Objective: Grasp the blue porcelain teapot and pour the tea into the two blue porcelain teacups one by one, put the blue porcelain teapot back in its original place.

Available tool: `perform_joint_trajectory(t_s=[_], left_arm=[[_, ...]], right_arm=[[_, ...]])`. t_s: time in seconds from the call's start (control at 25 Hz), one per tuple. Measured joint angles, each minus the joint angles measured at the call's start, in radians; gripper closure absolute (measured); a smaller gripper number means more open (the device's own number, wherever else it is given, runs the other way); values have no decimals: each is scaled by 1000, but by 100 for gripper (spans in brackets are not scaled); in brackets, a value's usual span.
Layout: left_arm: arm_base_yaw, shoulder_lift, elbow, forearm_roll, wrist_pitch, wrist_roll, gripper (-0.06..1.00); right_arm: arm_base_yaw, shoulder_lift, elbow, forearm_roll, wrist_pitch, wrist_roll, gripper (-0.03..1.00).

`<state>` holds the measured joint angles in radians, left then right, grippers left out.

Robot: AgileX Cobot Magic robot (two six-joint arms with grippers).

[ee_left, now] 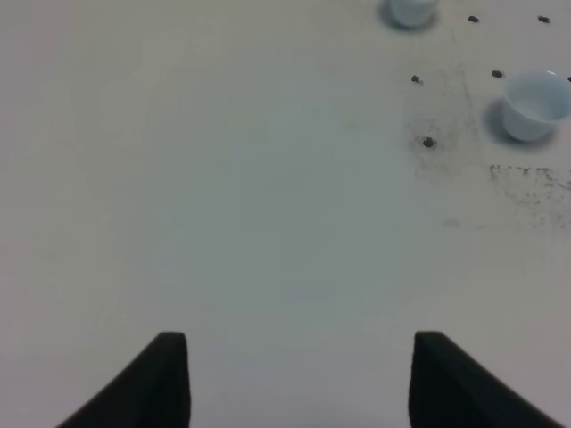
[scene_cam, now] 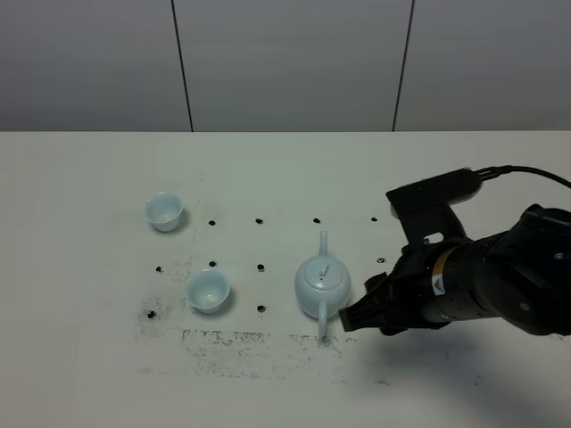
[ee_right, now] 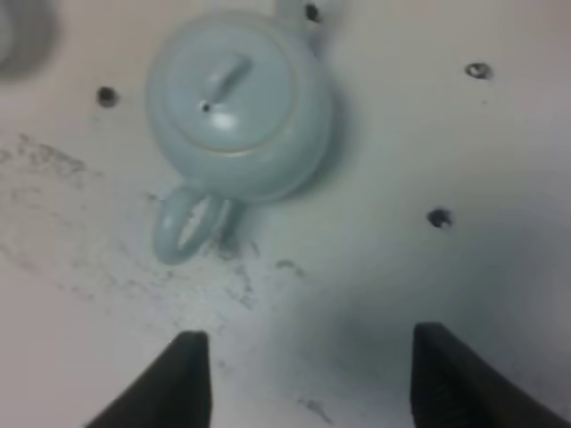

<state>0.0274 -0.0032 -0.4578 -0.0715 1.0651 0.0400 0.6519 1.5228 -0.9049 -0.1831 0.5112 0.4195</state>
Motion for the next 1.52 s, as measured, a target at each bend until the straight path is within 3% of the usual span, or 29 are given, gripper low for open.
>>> perform_joint_trajectory(t_s=[0.2, 0.56, 1.04, 1.24, 1.52], left_arm=[[0, 0, 0, 0, 0, 0, 44], [0, 0, 0, 0, 0, 0, 44], [0, 0, 0, 0, 0, 0, 44], [0, 0, 0, 0, 0, 0, 44], [0, 0, 0, 0, 0, 0, 44]], right_arm=[[19, 67, 0, 37, -89, 38, 40], [44, 151, -1, 103, -222, 68, 39], [50, 266, -2, 121, -285, 68, 39], [49, 283, -2, 89, -285, 75, 39], [14, 283, -2, -70, -250, 197, 38]])
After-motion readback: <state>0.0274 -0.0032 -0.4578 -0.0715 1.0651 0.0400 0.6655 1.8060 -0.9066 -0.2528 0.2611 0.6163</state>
